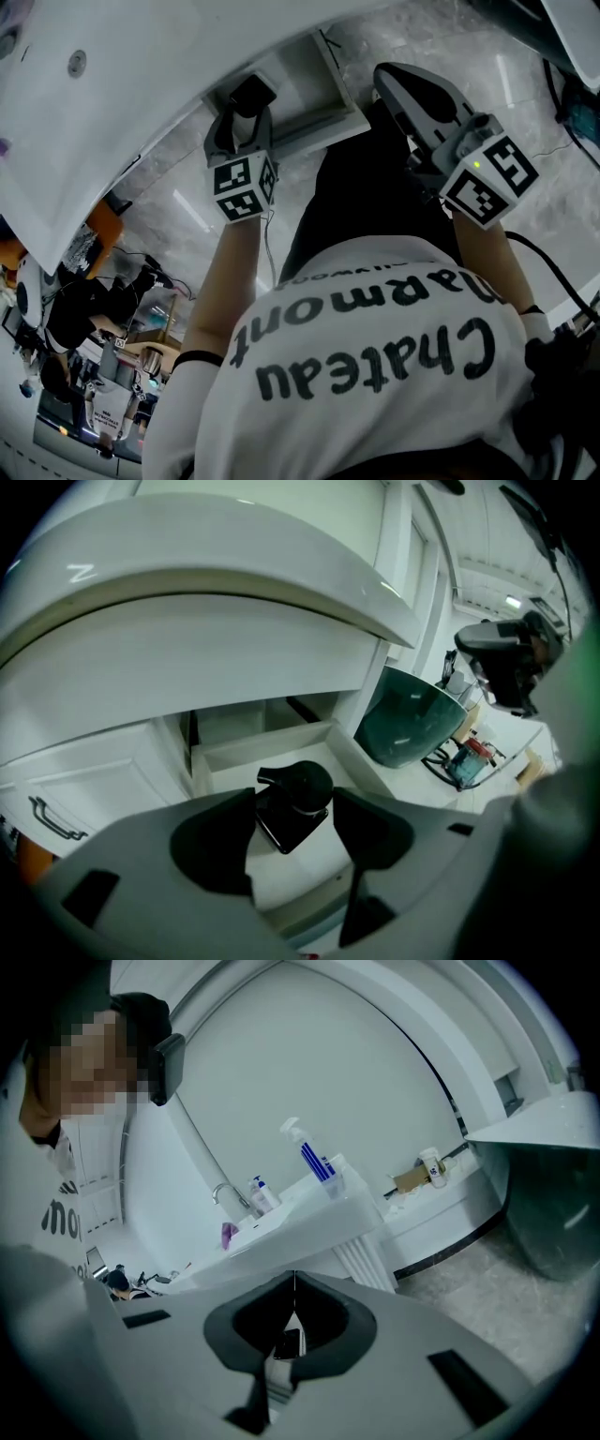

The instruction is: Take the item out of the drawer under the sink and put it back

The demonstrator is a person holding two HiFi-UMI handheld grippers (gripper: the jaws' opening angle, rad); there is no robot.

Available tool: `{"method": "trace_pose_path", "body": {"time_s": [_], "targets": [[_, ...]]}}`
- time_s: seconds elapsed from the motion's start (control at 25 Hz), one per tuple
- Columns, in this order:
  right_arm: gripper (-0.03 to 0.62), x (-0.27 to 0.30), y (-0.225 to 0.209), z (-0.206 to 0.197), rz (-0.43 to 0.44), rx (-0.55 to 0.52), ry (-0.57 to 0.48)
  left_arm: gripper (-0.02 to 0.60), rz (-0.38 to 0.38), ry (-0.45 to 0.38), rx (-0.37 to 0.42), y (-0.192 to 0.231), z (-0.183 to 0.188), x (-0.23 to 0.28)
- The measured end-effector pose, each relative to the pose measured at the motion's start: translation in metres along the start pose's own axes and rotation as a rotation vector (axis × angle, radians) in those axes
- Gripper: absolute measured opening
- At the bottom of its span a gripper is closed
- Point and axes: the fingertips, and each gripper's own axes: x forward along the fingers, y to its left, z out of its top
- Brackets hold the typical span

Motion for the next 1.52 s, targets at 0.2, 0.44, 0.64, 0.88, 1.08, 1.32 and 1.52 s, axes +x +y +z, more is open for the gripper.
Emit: {"method": "trace_pose_path", "body": {"time_s": [0.2,0.44,0.64,0.88,1.08,1.32,1.52], "targets": [[0.012,-0.007,-0.007,0.003,-0.032,0.003,0.004,0.249,0.032,-0.019,-0.043,0.002,0.008,0.013],[0.011,-0.011,-0.012,0.01,-0.042,0.007,-0.009,0.247,0.043,-0.043,-0.066,0.004,0.021,0.029],[0.012,-0.018,-0.019,0.013,-0.058,0.017,-0.021,0.247,0.053,-0.008,-0.043,0.003,0.016,0.037],[0.012,-0.03,-0.031,0.017,-0.093,0.021,-0.046,0.221,0.077,0.014,-0.036,0.005,0.012,0.04],[0.011,-0.033,-0.039,0.015,-0.101,0.035,-0.045,0.218,0.094,0.003,-0.059,0.006,0.012,0.04],[0.011,-0.037,-0.036,0.021,-0.093,0.014,-0.044,0.215,0.099,-0.026,-0.029,0.004,0.016,0.033],[0.012,-0.038,-0.034,0.027,-0.084,0.007,-0.045,0.215,0.088,-0.065,-0.016,-0.005,0.024,0.024]]}}
